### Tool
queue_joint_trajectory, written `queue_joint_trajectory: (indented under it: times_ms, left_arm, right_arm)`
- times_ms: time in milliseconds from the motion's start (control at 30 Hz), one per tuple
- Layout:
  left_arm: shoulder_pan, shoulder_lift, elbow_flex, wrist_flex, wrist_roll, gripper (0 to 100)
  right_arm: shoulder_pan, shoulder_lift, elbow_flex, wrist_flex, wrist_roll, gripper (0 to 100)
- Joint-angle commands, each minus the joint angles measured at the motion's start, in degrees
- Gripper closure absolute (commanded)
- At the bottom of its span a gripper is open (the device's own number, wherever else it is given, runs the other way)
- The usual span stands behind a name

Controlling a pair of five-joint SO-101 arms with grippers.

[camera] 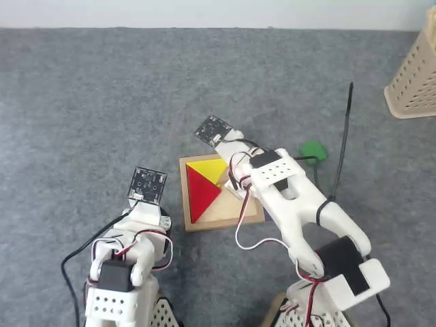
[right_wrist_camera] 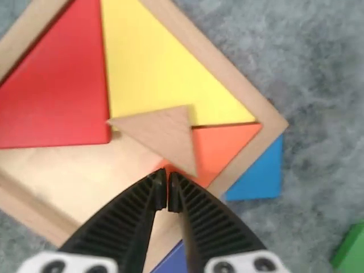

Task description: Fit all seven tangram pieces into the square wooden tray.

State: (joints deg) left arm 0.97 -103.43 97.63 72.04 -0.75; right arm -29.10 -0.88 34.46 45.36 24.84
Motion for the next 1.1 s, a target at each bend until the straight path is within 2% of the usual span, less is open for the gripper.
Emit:
queue_joint_trajectory:
  times_ms: [0,400,667,833,1067]
  left_arm:
    - [0.00,-1.14,-1.10,0.35,0.35,99]
    - [0.00,-1.14,-1.10,0.35,0.35,99]
    - [0.00,-1.14,-1.10,0.35,0.35,99]
    - [0.00,-1.14,-1.10,0.35,0.35,99]
    - [0.00,-1.14,-1.10,0.35,0.35,99]
  right_arm:
    - [2.24,0.40,-5.19,-0.84,-0.88,99.1]
    - [2.51,9.45,-13.10,-0.48,-0.88,99.1]
    - [3.03,1.10,-13.54,2.86,-1.14,99.1]
    - [2.42,0.66,-15.03,-1.36,-9.23,99.1]
    - [1.63,9.89,-18.37,-6.29,-9.85,99.1]
